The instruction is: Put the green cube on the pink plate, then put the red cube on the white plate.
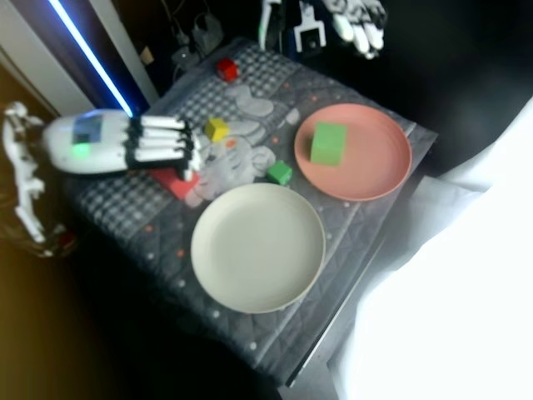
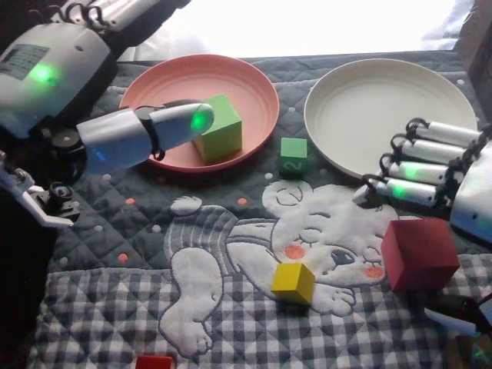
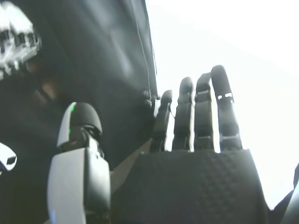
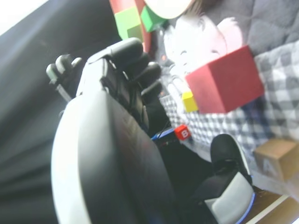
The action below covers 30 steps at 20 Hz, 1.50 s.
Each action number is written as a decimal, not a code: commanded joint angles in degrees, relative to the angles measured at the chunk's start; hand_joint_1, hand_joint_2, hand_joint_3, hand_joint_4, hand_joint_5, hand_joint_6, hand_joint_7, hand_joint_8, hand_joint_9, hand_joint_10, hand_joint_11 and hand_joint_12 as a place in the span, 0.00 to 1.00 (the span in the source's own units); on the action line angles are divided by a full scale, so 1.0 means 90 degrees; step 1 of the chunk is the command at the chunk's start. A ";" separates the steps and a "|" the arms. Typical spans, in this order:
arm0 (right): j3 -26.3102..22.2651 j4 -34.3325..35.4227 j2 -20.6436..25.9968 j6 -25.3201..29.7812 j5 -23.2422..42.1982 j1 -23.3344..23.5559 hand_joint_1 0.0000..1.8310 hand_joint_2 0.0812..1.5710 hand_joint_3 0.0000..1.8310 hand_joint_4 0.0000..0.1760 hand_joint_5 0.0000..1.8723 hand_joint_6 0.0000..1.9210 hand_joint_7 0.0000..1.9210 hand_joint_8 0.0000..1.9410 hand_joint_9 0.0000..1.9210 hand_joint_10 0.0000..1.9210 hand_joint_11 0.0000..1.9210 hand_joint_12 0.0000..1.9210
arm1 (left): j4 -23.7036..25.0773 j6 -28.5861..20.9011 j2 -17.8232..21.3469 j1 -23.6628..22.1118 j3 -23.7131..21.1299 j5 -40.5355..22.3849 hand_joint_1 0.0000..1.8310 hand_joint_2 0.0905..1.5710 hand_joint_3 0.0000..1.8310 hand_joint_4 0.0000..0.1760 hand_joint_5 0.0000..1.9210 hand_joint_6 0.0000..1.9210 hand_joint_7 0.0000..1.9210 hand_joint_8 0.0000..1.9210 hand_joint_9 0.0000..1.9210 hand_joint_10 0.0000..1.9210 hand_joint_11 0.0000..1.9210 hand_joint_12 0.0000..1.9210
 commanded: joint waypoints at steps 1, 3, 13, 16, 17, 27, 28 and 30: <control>0.0020 0.0115 -0.0013 0.0010 -0.0594 0.0061 0.41 0.29 0.37 0.00 0.20 0.21 0.23 0.16 0.11 0.37 0.00 0.76 | 0.0111 -0.0019 0.0047 -0.0032 -0.0036 -0.1024 0.19 0.69 0.00 0.35 0.11 0.00 0.19 0.01 0.07 0.28 0.00 0.81; 0.0084 0.0115 -0.0116 0.0010 -0.0475 0.0075 0.41 0.31 0.35 0.00 0.24 0.18 0.26 0.13 0.12 0.37 0.00 0.80 | 0.0181 -0.0019 0.0101 0.0062 -0.0140 -0.1220 0.21 0.70 0.00 0.30 0.12 0.00 0.20 0.01 0.05 0.37 0.00 0.83; 0.0292 0.0115 -0.0360 0.0179 -0.0309 0.0085 0.72 0.74 0.02 0.00 0.43 0.67 0.40 0.65 0.40 0.73 0.33 0.90 | 0.0240 -0.0019 0.0144 0.0232 -0.0279 -0.1599 0.24 0.74 0.00 0.03 0.18 0.00 0.22 0.00 0.12 0.22 0.00 0.71; 0.0261 0.0114 -0.0325 0.0184 -0.0312 0.0169 0.74 0.74 0.00 0.00 0.46 0.65 0.42 0.62 0.39 0.75 0.33 0.92 | 0.0210 -0.0019 0.0148 0.0260 -0.0281 -0.1653 0.22 0.75 0.00 0.10 0.18 0.00 0.23 0.00 0.12 0.20 0.00 0.72; 0.0231 0.0114 -0.0288 0.0184 -0.0319 0.0219 0.74 0.74 0.00 0.00 0.46 0.66 0.42 0.62 0.40 0.74 0.34 0.91 | 0.0191 -0.0019 0.0148 0.0265 -0.0281 -0.1657 0.21 0.76 0.00 0.08 0.18 0.00 0.23 0.00 0.12 0.20 0.00 0.72; 0.0213 0.0114 0.0084 0.0180 -0.1073 0.0782 0.74 0.76 0.00 0.00 0.42 0.72 0.41 0.63 0.38 0.77 0.37 0.93 | 0.0209 -0.0019 0.0184 0.0241 -0.0271 -0.1820 0.24 0.79 0.00 0.07 0.20 0.00 0.22 0.00 0.18 0.10 0.00 0.70; 0.0312 0.0114 0.0028 0.0180 -0.1071 0.0883 0.74 0.76 0.00 0.00 0.41 0.73 0.41 0.63 0.38 0.78 0.35 0.93 | 0.0228 -0.0019 0.0184 0.0230 -0.0273 -0.1836 0.25 0.79 0.00 0.15 0.21 0.00 0.23 0.00 0.18 0.09 0.00 0.67; 0.0553 0.0114 -0.0115 0.0180 -0.1045 0.1054 0.73 0.78 0.00 0.00 0.40 0.74 0.36 0.69 0.34 0.82 0.33 0.96 | 0.0275 -0.0019 0.0186 0.0217 -0.0282 -0.1897 0.25 0.79 0.00 0.24 0.21 0.00 0.23 0.00 0.18 0.09 0.00 0.68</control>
